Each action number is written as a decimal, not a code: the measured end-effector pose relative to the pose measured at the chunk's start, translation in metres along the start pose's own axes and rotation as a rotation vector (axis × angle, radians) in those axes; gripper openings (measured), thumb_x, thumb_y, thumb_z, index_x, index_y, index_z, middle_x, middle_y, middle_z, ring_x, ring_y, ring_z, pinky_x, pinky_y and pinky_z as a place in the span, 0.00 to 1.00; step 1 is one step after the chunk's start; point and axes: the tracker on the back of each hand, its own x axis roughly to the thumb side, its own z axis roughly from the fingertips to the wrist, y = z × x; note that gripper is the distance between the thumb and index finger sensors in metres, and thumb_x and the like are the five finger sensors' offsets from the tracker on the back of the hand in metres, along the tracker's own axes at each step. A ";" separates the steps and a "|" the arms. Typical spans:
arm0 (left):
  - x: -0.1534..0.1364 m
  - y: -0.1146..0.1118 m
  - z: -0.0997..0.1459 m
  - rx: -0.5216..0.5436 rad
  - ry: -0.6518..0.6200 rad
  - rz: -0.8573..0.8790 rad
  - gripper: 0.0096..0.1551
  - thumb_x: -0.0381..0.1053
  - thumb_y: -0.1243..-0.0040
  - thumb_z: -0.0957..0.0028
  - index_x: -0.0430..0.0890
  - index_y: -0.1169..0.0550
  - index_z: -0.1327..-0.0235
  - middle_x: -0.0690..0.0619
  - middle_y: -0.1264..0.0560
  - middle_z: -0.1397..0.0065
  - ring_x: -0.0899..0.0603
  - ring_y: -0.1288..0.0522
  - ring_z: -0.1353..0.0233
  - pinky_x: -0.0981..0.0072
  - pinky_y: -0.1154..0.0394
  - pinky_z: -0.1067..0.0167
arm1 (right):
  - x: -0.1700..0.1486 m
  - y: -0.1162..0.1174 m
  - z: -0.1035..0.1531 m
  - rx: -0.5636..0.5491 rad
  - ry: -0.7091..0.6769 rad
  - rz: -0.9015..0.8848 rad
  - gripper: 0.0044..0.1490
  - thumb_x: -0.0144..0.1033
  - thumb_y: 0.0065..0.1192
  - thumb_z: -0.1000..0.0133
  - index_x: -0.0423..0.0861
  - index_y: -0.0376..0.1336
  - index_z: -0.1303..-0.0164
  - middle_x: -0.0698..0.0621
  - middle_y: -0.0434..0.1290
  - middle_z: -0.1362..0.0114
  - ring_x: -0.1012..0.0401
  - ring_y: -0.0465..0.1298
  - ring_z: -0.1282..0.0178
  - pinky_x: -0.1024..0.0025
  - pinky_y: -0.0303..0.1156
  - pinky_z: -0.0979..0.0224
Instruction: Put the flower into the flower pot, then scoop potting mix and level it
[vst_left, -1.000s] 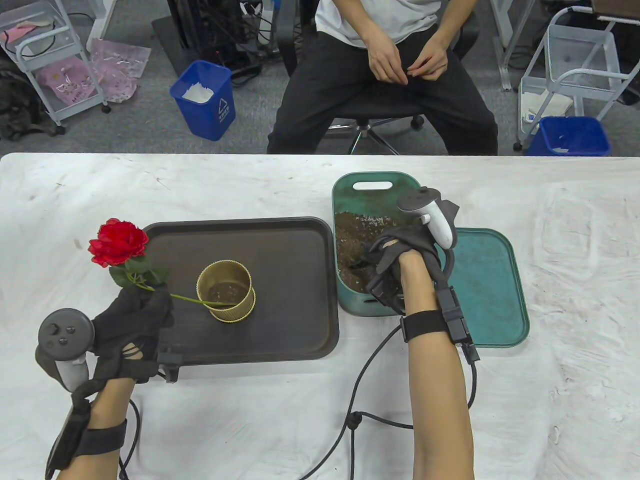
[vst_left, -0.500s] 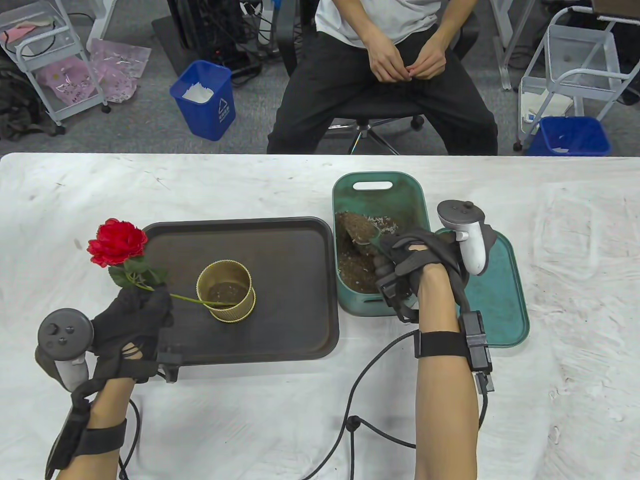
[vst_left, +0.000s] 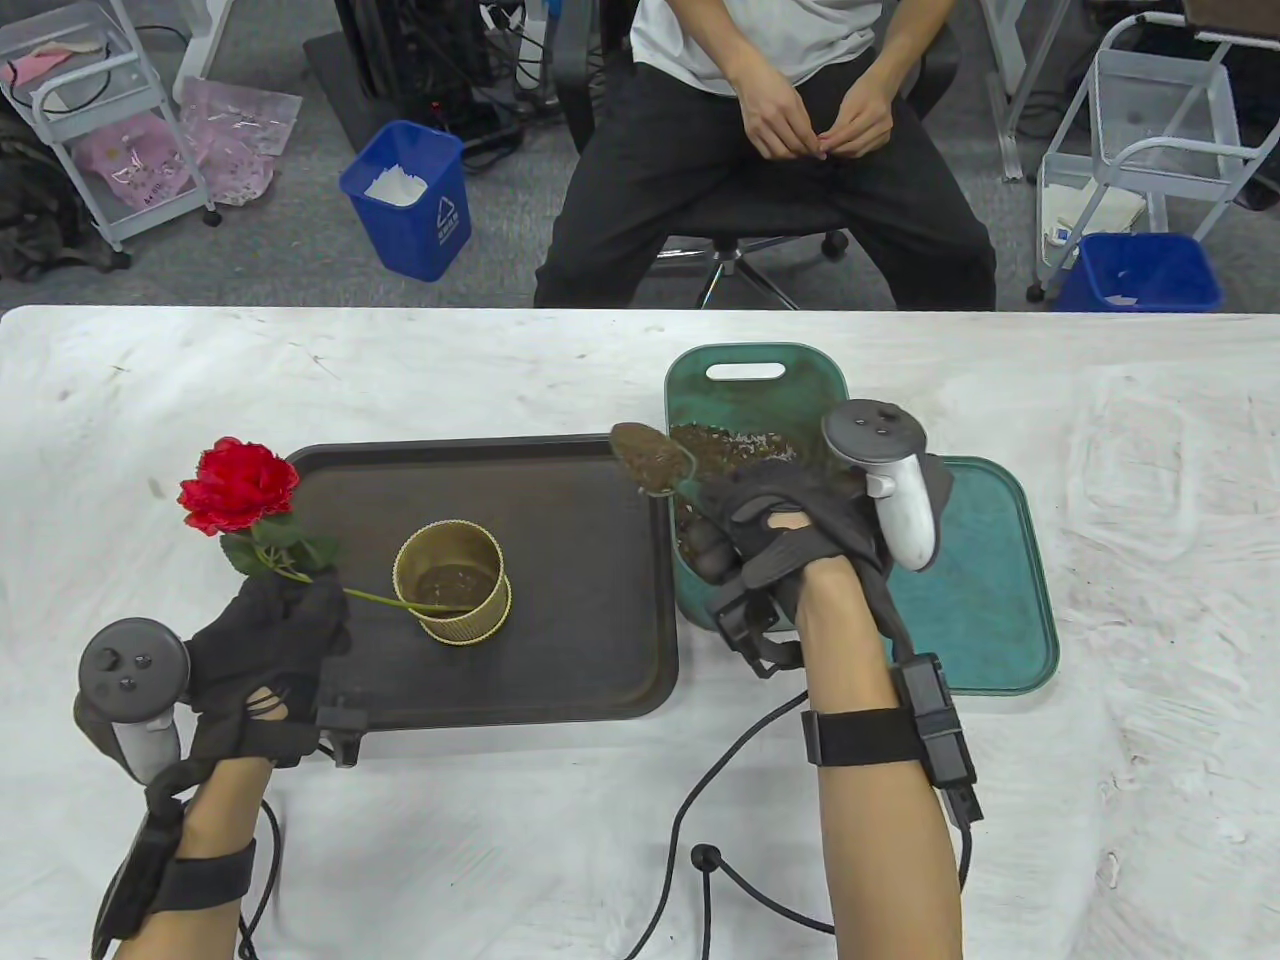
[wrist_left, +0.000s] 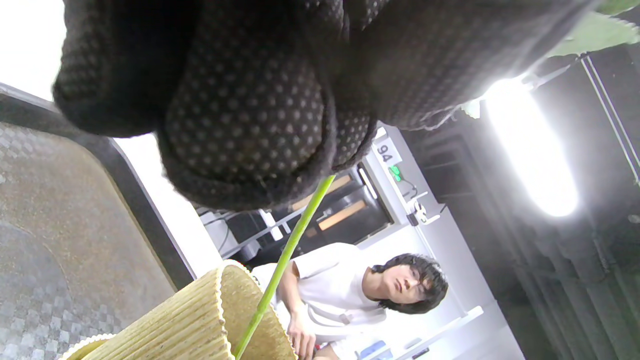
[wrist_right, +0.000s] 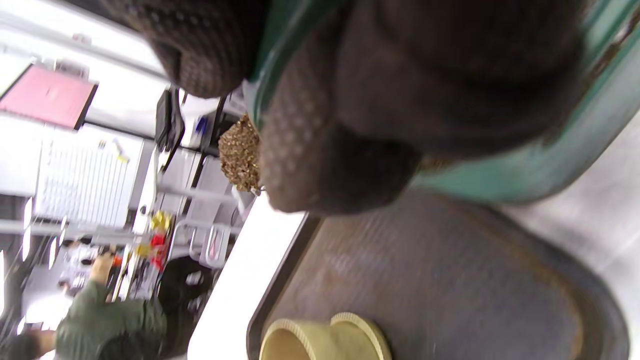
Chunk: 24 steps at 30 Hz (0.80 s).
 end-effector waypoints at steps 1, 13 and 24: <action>0.000 0.000 0.000 0.000 0.000 0.000 0.25 0.59 0.29 0.58 0.48 0.17 0.52 0.56 0.12 0.56 0.50 0.08 0.70 0.61 0.12 0.63 | 0.003 0.012 -0.002 0.032 -0.012 0.018 0.34 0.40 0.60 0.51 0.34 0.64 0.39 0.40 0.81 0.51 0.55 0.87 0.72 0.66 0.86 0.74; 0.000 0.000 0.002 0.006 0.003 -0.003 0.25 0.59 0.29 0.58 0.48 0.17 0.52 0.56 0.12 0.56 0.50 0.08 0.71 0.61 0.12 0.64 | 0.013 0.119 -0.032 0.184 -0.008 0.293 0.34 0.41 0.61 0.51 0.34 0.65 0.40 0.40 0.81 0.51 0.55 0.87 0.72 0.66 0.86 0.74; 0.002 0.000 0.003 0.005 -0.010 -0.015 0.24 0.59 0.29 0.57 0.48 0.17 0.52 0.56 0.12 0.56 0.50 0.08 0.71 0.61 0.12 0.64 | 0.038 0.156 -0.022 -0.013 -0.104 0.627 0.34 0.41 0.65 0.51 0.35 0.65 0.40 0.40 0.82 0.51 0.54 0.87 0.72 0.65 0.86 0.74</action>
